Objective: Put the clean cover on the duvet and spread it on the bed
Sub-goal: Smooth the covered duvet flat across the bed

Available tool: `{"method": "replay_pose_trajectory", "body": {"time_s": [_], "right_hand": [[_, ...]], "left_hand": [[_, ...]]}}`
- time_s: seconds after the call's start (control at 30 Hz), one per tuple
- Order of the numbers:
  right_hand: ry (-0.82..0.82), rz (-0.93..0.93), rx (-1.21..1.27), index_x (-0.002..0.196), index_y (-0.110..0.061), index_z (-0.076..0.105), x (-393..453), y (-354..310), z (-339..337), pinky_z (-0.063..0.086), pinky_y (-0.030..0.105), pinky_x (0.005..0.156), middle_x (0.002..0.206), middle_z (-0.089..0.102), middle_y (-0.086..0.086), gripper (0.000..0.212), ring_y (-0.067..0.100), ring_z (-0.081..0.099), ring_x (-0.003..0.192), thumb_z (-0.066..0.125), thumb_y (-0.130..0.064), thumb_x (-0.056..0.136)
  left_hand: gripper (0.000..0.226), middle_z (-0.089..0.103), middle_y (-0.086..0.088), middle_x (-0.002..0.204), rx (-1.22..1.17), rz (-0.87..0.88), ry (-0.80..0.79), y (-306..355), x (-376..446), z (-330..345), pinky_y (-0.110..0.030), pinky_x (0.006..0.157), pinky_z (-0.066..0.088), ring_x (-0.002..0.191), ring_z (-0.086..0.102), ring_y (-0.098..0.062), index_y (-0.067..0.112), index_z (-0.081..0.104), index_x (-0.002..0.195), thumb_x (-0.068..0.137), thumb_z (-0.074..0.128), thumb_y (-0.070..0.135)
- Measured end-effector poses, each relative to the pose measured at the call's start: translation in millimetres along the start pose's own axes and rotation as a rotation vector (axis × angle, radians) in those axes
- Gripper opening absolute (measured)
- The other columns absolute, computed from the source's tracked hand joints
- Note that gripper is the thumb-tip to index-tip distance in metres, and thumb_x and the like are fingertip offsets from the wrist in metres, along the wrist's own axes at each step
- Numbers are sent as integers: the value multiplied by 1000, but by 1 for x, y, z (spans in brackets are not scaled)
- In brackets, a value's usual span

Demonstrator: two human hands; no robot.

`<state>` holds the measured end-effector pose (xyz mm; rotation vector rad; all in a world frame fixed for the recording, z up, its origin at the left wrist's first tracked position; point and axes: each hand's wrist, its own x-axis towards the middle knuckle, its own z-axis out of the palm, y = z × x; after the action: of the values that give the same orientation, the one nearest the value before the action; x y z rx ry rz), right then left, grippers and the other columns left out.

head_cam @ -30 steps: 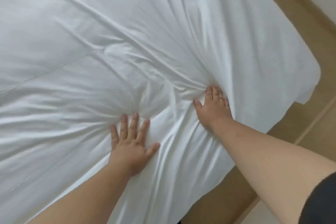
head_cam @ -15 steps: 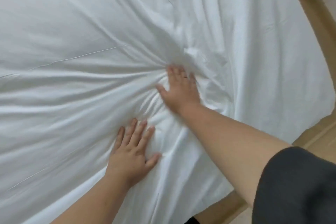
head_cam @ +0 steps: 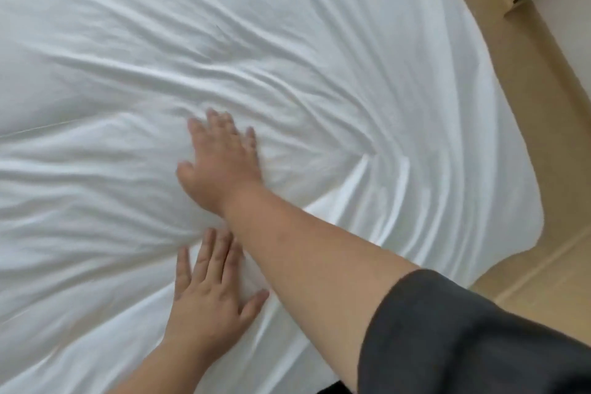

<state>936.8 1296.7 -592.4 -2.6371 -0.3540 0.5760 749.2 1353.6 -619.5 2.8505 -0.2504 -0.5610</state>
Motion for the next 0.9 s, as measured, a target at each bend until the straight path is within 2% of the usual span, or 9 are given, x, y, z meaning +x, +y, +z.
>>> {"method": "replay_pose_trajectory", "body": {"time_s": [0.07, 0.17, 0.27, 0.33, 0.47, 0.57, 0.7, 0.8, 0.9], "right_hand": [[-96, -57, -84, 161, -26, 19, 11, 31, 6, -15, 51, 122, 171, 1, 0, 71, 20, -6, 157, 37, -47, 96], [113, 157, -137, 161, -26, 23, -28, 198, -38, -5, 42, 123, 170, 14, -2, 69, 17, 7, 156, 37, -53, 99], [230, 660, -219, 161, -19, 21, -131, 402, -107, 5, 41, 125, 169, 19, 4, 72, 21, 14, 155, 29, -58, 102], [162, 1158, 5, 161, -10, 22, -213, 495, -118, 11, 43, 125, 168, 20, 10, 76, 26, 18, 155, 23, -60, 103], [17, 1547, 282, 149, 4, 43, -338, 535, -85, 37, 42, 114, 152, 44, 26, 63, 41, 44, 139, 42, -43, 107], [287, 1479, 213, 152, -8, 41, -331, 493, -85, 38, 50, 111, 152, 46, 19, 60, 41, 46, 137, 50, -41, 102], [721, 1032, 228, 151, -11, 40, -236, 396, -117, 29, 49, 119, 159, 37, 11, 59, 32, 34, 147, 51, -29, 96], [701, 543, 171, 149, -6, 42, -154, 271, -111, 18, 50, 123, 161, 32, 15, 60, 30, 27, 151, 58, -22, 94], [378, 130, 44, 154, -7, 37, -99, 106, -58, 3, 49, 124, 166, 21, 17, 67, 33, 14, 155, 59, -26, 94]], "left_hand": [[101, 34, -15, 160, 19, -5, 18, 26, 15, 7, -57, 120, 4, 152, 12, -29, 1, 41, 151, 92, 7, 76], [102, 32, -13, 161, 66, 37, 9, 71, 33, 21, -60, 120, 6, 153, 14, -31, 1, 40, 151, 84, 33, 78], [108, 28, -12, 163, 81, 96, -7, 130, 66, 32, -62, 119, 6, 154, 13, -32, 4, 37, 152, 79, 38, 83], [115, 26, -14, 164, 109, 160, -35, 171, 88, 38, -63, 119, 7, 154, 12, -34, 1, 35, 152, 76, 41, 87], [117, 21, -18, 164, 116, 213, -62, 222, 108, 41, -62, 121, 4, 154, 11, -36, -1, 25, 152, 75, 44, 85], [114, 13, -16, 166, 143, 232, -78, 221, 102, 37, -55, 122, 0, 155, 4, -33, 3, 18, 155, 78, 39, 84], [95, 12, -7, 168, -24, 339, -100, 192, 94, 8, -44, 126, -1, 156, -1, -22, 13, 21, 159, 88, 30, 75], [56, 53, -11, 147, -167, 418, 63, 150, 72, -25, -50, 114, 40, 141, 45, -31, 8, 63, 129, 92, 48, 48], [35, 67, -18, 122, -137, 288, 213, 75, 34, -44, -52, 101, 45, 119, 60, -42, 5, 70, 104, 90, 52, 32]]}}
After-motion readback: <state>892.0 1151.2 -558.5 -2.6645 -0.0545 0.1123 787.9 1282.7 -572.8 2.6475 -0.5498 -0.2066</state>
